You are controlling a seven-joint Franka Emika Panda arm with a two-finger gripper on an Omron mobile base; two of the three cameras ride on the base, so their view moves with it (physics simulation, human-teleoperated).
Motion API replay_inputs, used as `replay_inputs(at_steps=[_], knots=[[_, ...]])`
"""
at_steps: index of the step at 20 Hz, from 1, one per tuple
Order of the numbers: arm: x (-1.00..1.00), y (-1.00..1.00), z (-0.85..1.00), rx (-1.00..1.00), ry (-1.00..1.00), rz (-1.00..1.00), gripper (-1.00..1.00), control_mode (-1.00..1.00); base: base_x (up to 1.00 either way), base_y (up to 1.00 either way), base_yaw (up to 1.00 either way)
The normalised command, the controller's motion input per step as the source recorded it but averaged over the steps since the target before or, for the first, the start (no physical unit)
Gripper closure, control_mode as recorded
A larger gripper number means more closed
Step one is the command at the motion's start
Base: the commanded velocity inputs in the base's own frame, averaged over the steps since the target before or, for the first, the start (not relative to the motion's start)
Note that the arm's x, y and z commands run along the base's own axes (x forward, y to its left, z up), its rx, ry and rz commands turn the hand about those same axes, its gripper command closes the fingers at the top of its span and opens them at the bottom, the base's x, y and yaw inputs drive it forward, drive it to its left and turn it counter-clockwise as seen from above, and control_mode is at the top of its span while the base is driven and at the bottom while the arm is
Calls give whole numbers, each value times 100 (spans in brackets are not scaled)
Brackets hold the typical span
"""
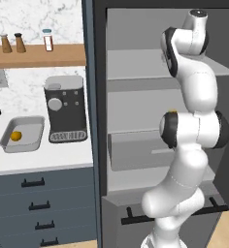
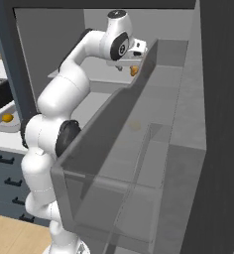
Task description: Place one lemon and one chicken drumstick in each tupperware on the nearby counter, to pack two identical lunches.
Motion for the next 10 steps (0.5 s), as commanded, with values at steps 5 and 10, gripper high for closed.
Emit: replay_inputs(at_steps=[5, 10], knots=[[20, -24, -27, 1, 13, 0, -100, -100, 0, 0, 0], [7, 0, -24, 0, 6, 0, -100, -100, 0, 0, 0]])
